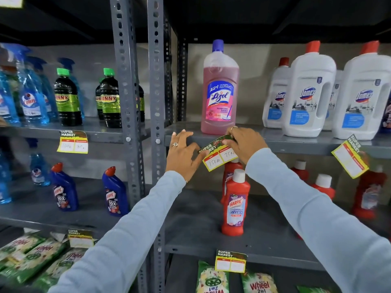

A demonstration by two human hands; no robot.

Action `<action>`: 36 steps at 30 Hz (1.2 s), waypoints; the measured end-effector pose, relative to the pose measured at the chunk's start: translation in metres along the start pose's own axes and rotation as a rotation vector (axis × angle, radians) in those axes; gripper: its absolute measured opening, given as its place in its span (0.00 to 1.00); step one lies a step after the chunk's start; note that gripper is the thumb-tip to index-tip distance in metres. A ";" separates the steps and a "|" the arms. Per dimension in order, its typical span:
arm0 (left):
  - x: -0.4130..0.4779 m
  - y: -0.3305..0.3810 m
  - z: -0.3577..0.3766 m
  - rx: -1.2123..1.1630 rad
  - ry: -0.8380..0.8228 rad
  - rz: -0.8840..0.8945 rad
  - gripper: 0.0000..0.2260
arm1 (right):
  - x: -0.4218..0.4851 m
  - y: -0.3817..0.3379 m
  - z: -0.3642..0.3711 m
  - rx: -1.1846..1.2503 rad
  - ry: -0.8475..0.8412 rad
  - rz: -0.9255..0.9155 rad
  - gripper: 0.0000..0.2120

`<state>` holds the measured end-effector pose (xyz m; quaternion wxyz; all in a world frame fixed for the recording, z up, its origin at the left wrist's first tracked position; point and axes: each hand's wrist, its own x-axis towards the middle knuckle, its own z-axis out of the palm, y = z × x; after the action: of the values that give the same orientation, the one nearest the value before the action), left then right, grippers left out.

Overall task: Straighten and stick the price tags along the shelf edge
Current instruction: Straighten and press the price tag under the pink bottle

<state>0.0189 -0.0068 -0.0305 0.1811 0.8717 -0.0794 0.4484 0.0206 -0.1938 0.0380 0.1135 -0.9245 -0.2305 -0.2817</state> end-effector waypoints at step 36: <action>0.035 0.013 -0.034 -0.143 -0.169 -0.144 0.11 | -0.002 0.015 -0.001 0.296 -0.092 0.041 0.06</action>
<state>0.0102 -0.0045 0.0191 0.2673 0.8947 -0.0635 0.3522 0.0262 -0.2083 0.0366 0.2437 -0.9140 -0.2556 -0.1997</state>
